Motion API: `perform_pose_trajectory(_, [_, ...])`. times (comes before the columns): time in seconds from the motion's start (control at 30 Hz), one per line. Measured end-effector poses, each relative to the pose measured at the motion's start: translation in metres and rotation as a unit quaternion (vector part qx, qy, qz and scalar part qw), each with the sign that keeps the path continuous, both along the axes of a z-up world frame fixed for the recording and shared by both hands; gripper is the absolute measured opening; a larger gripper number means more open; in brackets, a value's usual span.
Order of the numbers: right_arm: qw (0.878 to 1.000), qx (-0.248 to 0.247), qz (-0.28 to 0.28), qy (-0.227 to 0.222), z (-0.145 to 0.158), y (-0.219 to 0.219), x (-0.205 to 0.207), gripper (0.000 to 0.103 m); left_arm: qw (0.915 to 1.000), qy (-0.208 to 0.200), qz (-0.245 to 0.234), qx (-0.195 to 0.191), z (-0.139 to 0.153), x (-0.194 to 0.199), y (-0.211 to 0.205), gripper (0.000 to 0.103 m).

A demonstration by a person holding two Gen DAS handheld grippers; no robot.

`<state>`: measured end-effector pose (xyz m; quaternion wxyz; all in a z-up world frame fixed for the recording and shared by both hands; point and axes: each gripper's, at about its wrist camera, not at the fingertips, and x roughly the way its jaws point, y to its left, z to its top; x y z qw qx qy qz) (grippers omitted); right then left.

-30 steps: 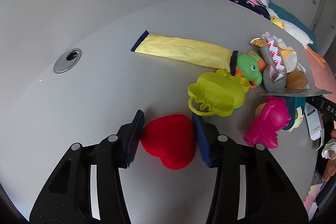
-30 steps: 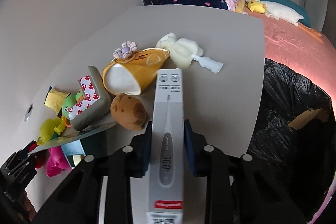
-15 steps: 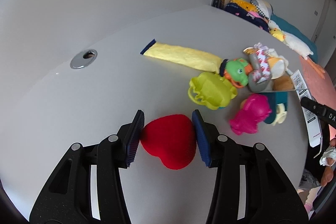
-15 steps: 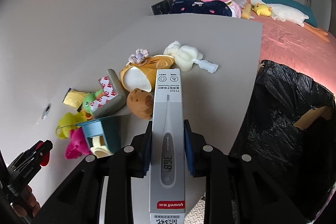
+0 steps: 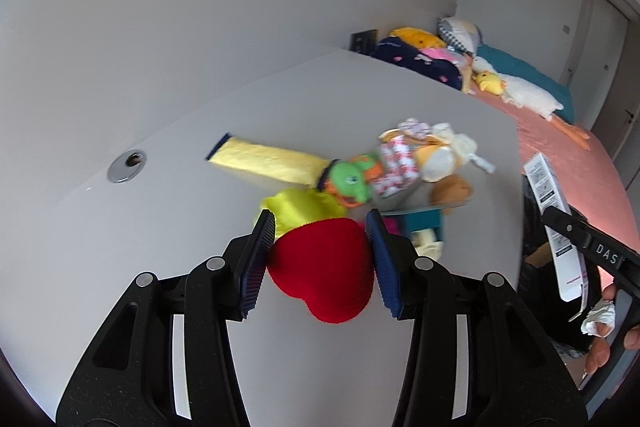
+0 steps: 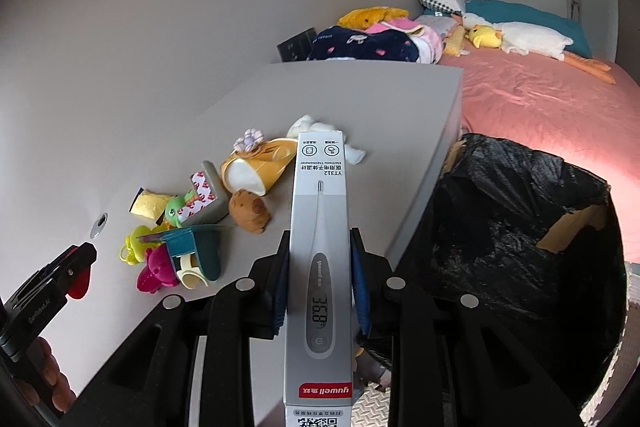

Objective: Collect trash
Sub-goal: 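Carry the red heart and thermometer box over the black trash bag with both grippers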

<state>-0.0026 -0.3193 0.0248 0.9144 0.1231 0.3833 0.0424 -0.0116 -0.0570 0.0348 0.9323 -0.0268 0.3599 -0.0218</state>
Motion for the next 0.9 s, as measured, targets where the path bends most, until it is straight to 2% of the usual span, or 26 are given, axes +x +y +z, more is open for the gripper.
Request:
perform_pose_trajectory(0.5, [0.998,-0.002,-0.055,-0.011,0.005,-0.067,-0.025,0.028,0.9964,-0.015,-0.083,-0.001,0.010,0.004,-0.091,0.047])
perform_pose_trajectory(0.9, [0.995,-0.002,-0.104,-0.008,0.003,-0.118,-0.039,0.028,0.9893,-0.014,-0.145,-0.002,0.009,0.007,-0.158,0.047])
